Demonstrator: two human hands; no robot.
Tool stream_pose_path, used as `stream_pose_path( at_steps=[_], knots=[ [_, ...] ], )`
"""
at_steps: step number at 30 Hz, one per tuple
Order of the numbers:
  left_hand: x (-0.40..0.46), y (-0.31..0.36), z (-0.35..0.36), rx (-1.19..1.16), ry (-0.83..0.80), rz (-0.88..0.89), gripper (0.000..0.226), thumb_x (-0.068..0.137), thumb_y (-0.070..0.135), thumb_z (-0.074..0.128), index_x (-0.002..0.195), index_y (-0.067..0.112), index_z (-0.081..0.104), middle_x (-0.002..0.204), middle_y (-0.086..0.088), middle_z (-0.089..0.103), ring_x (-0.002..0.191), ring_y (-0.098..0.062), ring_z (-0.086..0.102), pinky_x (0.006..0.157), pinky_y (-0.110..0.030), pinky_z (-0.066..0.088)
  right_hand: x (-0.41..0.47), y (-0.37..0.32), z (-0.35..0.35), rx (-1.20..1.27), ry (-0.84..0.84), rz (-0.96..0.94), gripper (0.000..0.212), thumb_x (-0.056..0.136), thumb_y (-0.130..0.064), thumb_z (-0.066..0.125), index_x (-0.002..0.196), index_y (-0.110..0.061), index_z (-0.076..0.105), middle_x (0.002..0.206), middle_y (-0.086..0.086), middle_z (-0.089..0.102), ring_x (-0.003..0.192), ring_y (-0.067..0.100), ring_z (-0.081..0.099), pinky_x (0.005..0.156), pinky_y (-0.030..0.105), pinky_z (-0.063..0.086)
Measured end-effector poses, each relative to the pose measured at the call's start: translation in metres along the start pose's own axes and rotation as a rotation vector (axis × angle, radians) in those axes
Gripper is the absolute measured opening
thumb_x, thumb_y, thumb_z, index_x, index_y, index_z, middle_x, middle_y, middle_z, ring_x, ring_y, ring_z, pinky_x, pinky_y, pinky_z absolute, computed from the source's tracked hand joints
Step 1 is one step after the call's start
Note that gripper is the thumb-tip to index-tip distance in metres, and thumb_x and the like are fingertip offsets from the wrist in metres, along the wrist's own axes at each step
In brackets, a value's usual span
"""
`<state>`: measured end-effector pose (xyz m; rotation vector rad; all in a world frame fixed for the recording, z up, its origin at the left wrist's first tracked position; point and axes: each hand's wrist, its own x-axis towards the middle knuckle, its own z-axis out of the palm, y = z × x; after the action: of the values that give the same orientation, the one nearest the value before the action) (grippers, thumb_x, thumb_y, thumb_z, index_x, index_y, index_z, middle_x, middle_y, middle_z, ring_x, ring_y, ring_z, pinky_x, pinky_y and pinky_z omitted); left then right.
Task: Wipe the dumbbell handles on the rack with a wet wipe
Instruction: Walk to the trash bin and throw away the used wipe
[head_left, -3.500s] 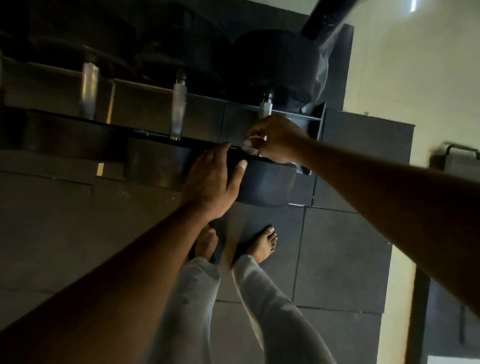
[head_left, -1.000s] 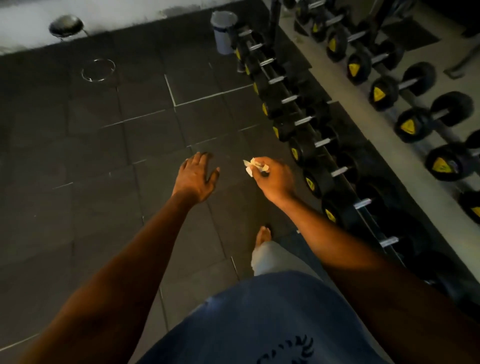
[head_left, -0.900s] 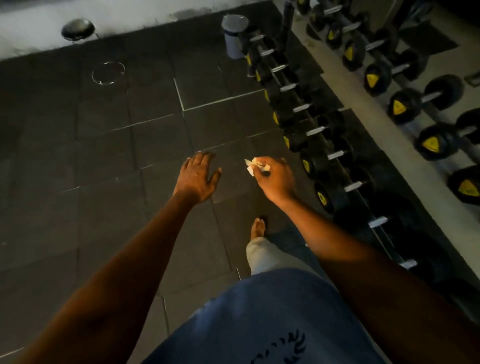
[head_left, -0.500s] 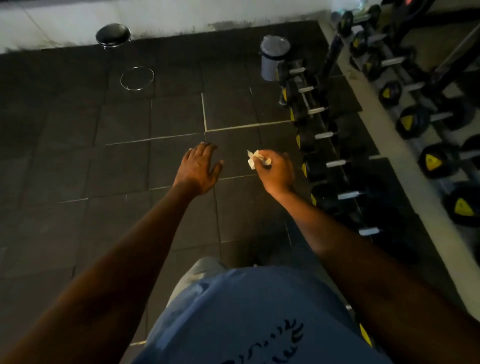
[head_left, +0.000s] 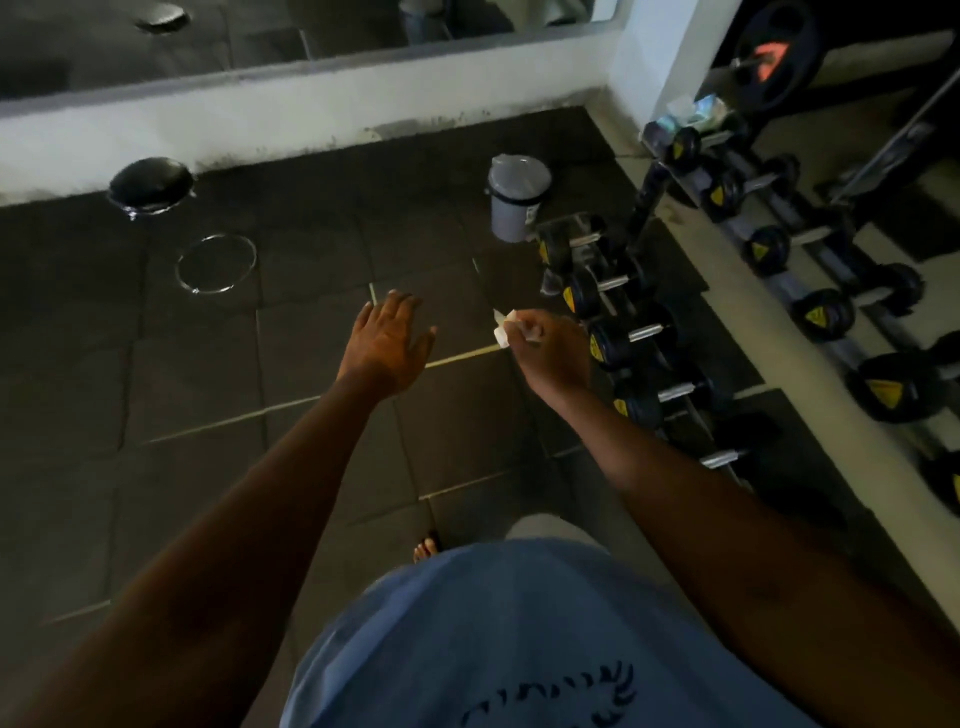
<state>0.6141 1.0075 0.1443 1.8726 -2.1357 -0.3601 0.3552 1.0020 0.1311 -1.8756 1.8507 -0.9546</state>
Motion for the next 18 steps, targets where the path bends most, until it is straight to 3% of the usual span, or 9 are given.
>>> stream_pose_path(
  at_steps=[9,18],
  knots=[
    [0.269,-0.070,0.006,0.006,-0.007,0.130,0.063,0.105,0.053,0.052,0.156,0.016,0.046,0.159,-0.012,0.049,0.150,-0.033,0.044,0.128,-0.055,0.028,0.231,0.006,0.085,0.072,0.057,0.086,0.035,0.097,-0.051,0.061,0.112,-0.023,0.076,0.104,-0.009,0.077,0.093,0.002,0.071,0.079,0.025,0.059],
    [0.526,-0.088,0.012,-0.037,-0.074,0.183,0.057,0.106,0.048,0.057,0.153,0.017,0.049,0.155,-0.011,0.052,0.146,-0.032,0.048,0.125,-0.049,0.029,0.471,0.030,0.139,-0.048,0.130,0.191,0.028,0.090,-0.047,0.068,0.106,-0.026,0.077,0.098,-0.009,0.078,0.089,0.007,0.072,0.079,0.026,0.055]
  ],
)
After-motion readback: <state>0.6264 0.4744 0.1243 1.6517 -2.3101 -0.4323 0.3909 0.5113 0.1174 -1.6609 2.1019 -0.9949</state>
